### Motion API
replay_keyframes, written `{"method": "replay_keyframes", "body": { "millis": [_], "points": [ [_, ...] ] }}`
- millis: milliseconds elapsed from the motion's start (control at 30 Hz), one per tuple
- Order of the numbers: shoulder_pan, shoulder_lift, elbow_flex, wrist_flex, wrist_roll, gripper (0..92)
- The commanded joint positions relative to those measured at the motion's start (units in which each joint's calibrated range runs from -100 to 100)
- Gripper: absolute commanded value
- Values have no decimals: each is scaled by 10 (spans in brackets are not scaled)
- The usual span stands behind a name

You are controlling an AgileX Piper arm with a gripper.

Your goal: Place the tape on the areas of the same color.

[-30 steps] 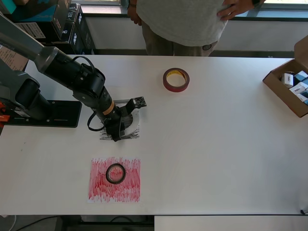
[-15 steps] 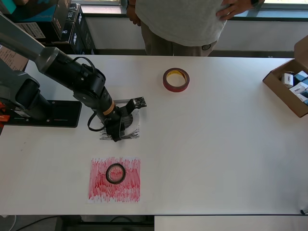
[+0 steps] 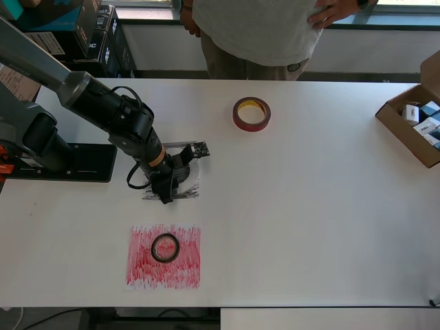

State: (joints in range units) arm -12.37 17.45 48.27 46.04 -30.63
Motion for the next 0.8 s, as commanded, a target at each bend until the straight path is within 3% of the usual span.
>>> {"method": "replay_keyframes", "body": {
  "millis": [0,400,767],
  "points": [
    [-10,15,-2,2,-4,482],
    [-15,20,-4,2,-4,469],
    [-17,20,-4,2,-4,181]
  ]
}}
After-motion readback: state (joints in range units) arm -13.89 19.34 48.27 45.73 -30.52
